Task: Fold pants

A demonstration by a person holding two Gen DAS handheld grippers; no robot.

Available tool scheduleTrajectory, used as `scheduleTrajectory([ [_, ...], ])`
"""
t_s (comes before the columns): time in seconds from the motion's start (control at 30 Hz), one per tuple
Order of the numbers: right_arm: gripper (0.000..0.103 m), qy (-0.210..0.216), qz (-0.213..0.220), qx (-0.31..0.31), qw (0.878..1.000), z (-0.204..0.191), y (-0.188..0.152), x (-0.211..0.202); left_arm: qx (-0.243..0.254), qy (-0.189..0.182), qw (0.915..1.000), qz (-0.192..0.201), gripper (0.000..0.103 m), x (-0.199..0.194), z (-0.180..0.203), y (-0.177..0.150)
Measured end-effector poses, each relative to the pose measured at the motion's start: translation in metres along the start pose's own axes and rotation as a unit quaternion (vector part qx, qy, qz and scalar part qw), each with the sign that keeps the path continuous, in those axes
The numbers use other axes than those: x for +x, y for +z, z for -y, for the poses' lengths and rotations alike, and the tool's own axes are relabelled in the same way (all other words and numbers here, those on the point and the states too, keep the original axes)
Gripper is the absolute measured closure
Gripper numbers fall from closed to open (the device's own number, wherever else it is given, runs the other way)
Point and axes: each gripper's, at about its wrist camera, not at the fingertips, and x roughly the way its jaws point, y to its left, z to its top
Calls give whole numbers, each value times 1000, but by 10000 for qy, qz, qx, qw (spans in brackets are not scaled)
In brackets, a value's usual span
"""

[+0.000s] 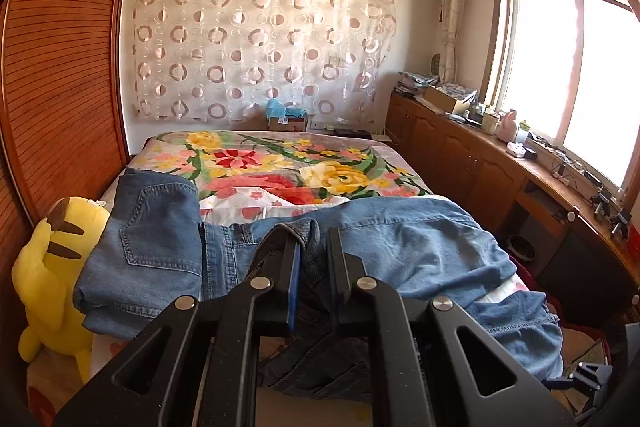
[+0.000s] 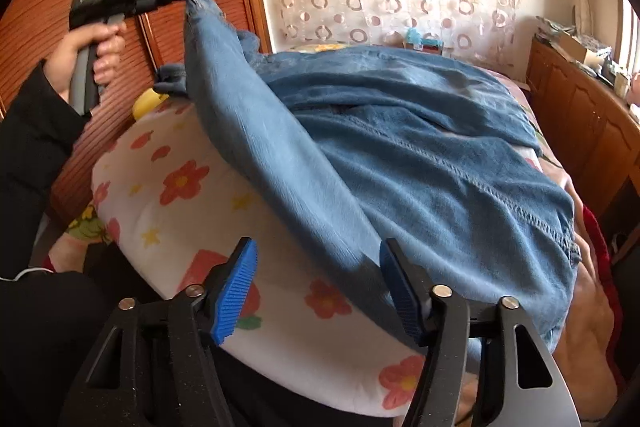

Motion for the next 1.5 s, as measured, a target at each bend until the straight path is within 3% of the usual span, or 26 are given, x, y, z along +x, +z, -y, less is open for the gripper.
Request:
scheduleTrajectory([
  [0.23,49,-545,-178,-52,9983,17,-9,5,-71,18,10000,51,91,-2,-4,1],
  [0.4,86,-729,-356,-66,9967,22,-17,13,-95,-3,9999,67,91,-4,-6,0],
  [0.5,96,-776,-248,27,9967,28,-13,10,-92,-8,9999,82,91,-5,-7,0],
  [0.63,97,-996,58,11,9950,38,13,-4,-123,-27,9998,155,91,-12,-7,1],
  [0.83,99,-1408,445,-639,9870,41,65,-16,-196,17,9995,238,91,-23,-10,4],
  [1.1,99,-1696,901,-884,9774,44,120,-10,-241,145,9992,295,91,-16,-24,11],
  [1.27,99,-1828,1055,-1142,9708,41,139,22,-194,253,9993,187,91,4,-33,8],
  [1.5,99,-1635,899,-977,9776,58,137,86,-341,302,9990,-41,91,35,-53,-5],
])
